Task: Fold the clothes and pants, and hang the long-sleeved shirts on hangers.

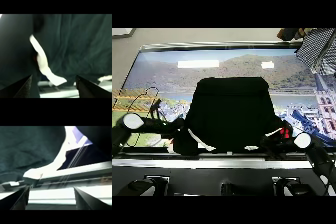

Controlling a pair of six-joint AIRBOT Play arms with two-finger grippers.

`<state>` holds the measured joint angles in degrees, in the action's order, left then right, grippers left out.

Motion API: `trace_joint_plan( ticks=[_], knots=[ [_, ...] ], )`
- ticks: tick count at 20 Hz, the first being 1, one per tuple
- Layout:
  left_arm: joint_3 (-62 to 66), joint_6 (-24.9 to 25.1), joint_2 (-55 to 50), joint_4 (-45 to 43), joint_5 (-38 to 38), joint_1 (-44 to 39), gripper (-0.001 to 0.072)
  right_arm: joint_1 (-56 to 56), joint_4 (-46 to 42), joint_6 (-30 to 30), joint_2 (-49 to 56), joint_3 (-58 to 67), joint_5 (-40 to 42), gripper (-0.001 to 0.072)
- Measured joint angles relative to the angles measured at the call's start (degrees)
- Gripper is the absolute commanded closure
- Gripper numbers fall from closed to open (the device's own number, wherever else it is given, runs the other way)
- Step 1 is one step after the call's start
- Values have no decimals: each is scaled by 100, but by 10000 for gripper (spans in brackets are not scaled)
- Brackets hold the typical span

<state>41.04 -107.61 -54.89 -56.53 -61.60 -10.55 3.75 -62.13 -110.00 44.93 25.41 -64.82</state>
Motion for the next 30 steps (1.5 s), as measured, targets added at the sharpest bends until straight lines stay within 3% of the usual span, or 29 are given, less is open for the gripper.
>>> trace_joint_plan(
  ticks=[2,3,5,9,13,14,15,16,21,25,28,30],
  knots=[
    [-251,-116,31,109,234,-337,85,107,81,-79,149,-170,468,142],
    [-332,-234,15,116,310,-490,85,140,116,-111,269,-225,721,268],
    [-437,-415,-76,166,479,-798,85,179,186,-118,520,-286,1141,662],
    [-522,-680,-450,201,695,-1298,85,210,396,-70,728,-291,1528,665],
    [-544,-807,-935,238,1049,-1543,93,214,433,-37,575,-262,1381,665],
    [-546,-828,-1054,273,1193,-1574,140,214,433,-28,511,-258,1309,665],
    [-549,-841,-1156,334,1335,-1593,329,214,431,-28,433,-256,1220,665],
    [-551,-852,-1255,413,1497,-1609,660,216,431,-26,354,-256,1145,665],
    [-551,-540,-1349,898,1722,-1543,685,214,291,-254,-186,-256,610,666],
    [-540,-208,-695,538,472,-1064,686,216,85,-874,-1071,-249,-710,667],
    [-444,133,-37,7,-745,-833,685,219,37,-1659,-2033,-144,-1930,667],
    [-321,254,197,-20,-1073,-765,686,216,2,-2144,-2371,-37,-2291,667]
  ],
)
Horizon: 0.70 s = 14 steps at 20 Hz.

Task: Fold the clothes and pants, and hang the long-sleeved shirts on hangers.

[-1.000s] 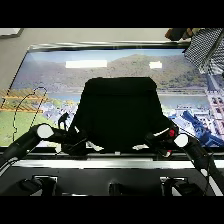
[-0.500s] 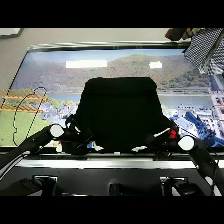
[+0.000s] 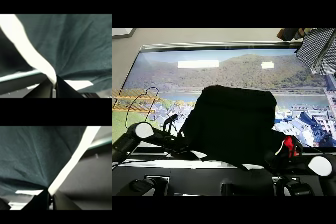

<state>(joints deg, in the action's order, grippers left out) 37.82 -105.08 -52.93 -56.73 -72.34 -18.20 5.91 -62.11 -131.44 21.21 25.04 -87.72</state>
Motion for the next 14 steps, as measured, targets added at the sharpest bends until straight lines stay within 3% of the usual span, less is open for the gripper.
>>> trace_joint_plan(
  ticks=[4,8,14],
  knots=[
    [382,76,-271,560,461,57,686,-2,-66,-411,669,282,573,666],
    [1038,-2,-1486,1056,1231,66,685,-4,-61,-409,2334,848,1888,665],
    [2319,-46,-3375,1458,1574,68,685,-4,46,-376,4422,1810,3370,664]
  ],
)
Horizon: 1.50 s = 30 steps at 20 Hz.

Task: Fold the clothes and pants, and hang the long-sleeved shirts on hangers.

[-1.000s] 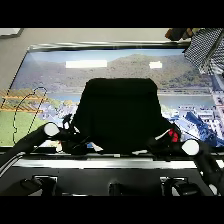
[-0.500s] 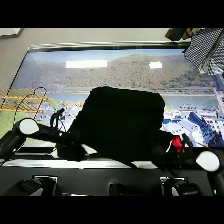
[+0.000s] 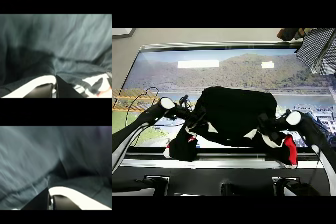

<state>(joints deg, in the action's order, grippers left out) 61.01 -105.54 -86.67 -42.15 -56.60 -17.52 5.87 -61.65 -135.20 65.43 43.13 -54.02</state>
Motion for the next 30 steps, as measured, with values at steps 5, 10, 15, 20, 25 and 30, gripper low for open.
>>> trace_joint_plan(
  ticks=[5,10,15,20,25,30],
  knots=[
    [680,-120,-754,81,240,72,679,0,13,-455,597,221,1029,619],
    [866,-9,-946,251,535,308,156,0,-94,-11,614,299,1235,191],
    [898,518,-350,-452,313,761,155,7,-772,1298,-280,678,153,187],
    [533,1034,706,-2131,155,662,156,785,-1829,2227,-1139,590,-1045,187],
    [-31,1421,1141,-2680,535,254,156,2100,-2920,2124,-859,160,-586,188],
    [-179,1526,1224,-2815,911,24,156,2452,-3711,1792,-144,55,319,219]
  ],
)
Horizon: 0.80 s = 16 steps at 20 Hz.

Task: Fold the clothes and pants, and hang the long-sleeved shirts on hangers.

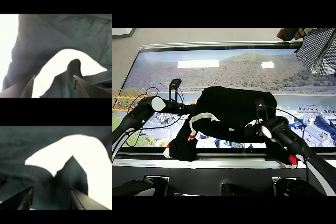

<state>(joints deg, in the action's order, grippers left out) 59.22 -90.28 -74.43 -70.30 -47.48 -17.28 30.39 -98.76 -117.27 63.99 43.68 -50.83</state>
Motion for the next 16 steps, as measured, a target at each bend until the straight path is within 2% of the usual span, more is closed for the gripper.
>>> trace_joint_plan(
  ticks=[1,2,3,4,5,9,16],
  knots=[
    [-13,13,2,-20,46,-17,155,22,-103,-74,98,-7,190,302],
    [-20,15,2,-26,101,-26,156,39,-179,-151,199,-13,358,324],
    [-26,17,-4,-28,120,-39,155,50,-240,-214,293,-15,487,397],
    [-31,22,-15,-33,129,-50,155,59,-284,-302,396,-20,588,590],
    [-33,28,-24,-37,162,-57,155,63,-308,-387,479,-20,651,665],
    [-42,232,-44,-37,199,-186,149,74,-369,-756,566,74,501,665],
    [-317,1204,-195,-48,282,-1038,148,76,-280,-1119,496,564,-470,665]
  ],
)
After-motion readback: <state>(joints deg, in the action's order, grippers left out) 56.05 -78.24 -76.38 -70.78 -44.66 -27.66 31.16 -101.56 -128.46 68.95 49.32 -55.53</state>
